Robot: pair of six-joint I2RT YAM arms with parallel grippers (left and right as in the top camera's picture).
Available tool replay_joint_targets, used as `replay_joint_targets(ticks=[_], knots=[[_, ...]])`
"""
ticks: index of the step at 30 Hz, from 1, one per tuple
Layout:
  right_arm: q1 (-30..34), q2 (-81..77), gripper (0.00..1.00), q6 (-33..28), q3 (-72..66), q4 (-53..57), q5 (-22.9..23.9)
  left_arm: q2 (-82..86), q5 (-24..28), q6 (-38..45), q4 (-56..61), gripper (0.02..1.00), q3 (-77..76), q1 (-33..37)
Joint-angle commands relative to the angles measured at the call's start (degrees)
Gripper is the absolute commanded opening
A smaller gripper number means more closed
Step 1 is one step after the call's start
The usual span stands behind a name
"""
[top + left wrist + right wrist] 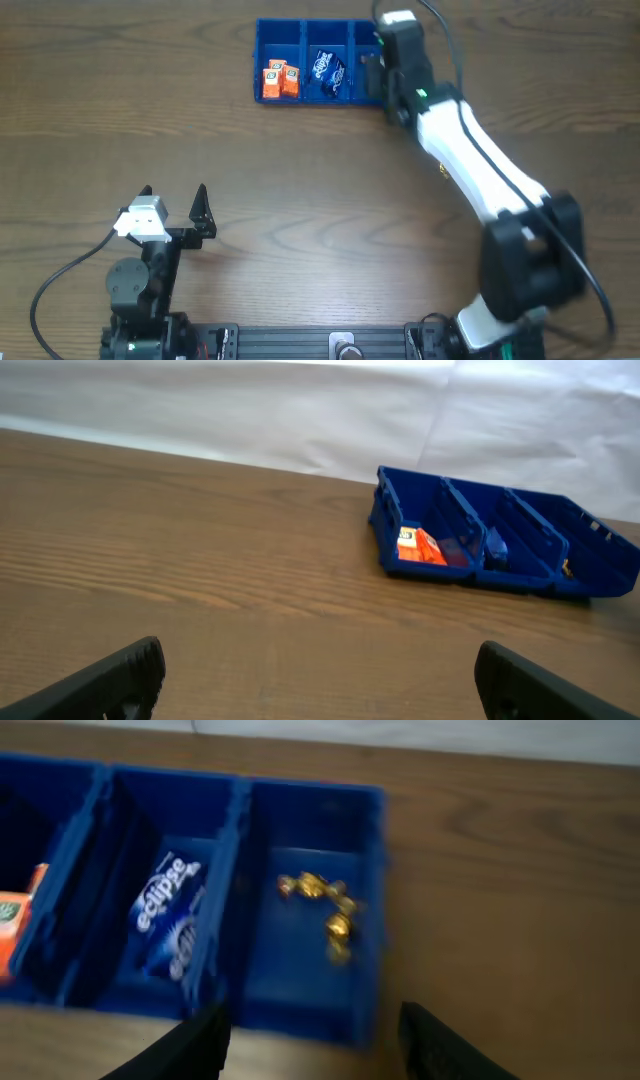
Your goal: Sort Candies Into Trays
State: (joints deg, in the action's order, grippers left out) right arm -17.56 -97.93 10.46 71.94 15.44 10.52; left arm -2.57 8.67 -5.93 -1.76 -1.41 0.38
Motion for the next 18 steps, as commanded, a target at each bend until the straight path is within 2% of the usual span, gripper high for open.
replay_joint_targets(ticks=[1,9,18], knots=[[3.7,16.3,0.57,1.6,-13.7,0.5,1.0,0.2,0.8,0.6,-2.0,0.996,1.1,0.4],[11.1,24.5,0.573,4.5,-25.6,9.8,-0.3,0.2,0.8,0.6,-2.0,0.998,1.1,0.4],[11.3,18.3,0.573,4.5,-25.9,12.1,-0.3,0.2,0.8,0.6,-2.0,0.998,1.1,0.4]])
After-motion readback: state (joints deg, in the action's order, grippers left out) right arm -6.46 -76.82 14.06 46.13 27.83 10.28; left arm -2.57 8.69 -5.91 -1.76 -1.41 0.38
